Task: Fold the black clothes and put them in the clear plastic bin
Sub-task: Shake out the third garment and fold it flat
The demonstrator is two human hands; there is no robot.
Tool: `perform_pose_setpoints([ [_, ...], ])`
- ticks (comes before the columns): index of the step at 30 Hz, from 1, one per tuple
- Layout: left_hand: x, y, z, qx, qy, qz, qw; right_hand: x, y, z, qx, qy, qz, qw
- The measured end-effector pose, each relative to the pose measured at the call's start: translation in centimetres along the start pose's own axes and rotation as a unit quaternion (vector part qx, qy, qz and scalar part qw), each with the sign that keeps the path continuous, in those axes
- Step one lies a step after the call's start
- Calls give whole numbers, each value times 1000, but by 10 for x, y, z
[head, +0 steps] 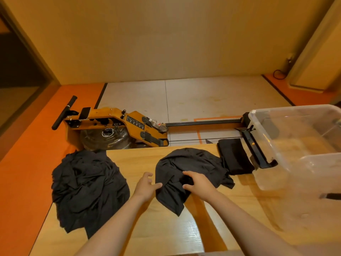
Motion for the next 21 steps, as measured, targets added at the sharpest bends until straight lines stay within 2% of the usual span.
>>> perform_pose_setpoints([
  [8, -11, -1, -26, -2, -76, 91, 993, -19, -20, 23, -39, 44, 60, 996],
  [11, -15, -1, -30, 36, -108, 110, 987, -25, -28, 32, -50, 52, 77, 994],
  [15, -39, 4, -32, 99, -201, 94, 970, -24, -32, 31, -55, 93, 127, 986],
  [19, -61, 3, -30, 83, -209, 68, 972, -24, -36, 32, -68, 126, 147, 979],
  [21, -62, 3, -32, 65, -185, 66, 978, -24, -36, 35, -64, 105, 152, 981],
])
Point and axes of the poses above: each hand's wrist, its own y-axis away from the middle knuckle, its own x-axis out of the back of the hand, z = x × y, the point moved 10 cm from there along -y, towards the middle knuckle, and after that the axes turned 10 degrees about y, right-handed, at the moved point
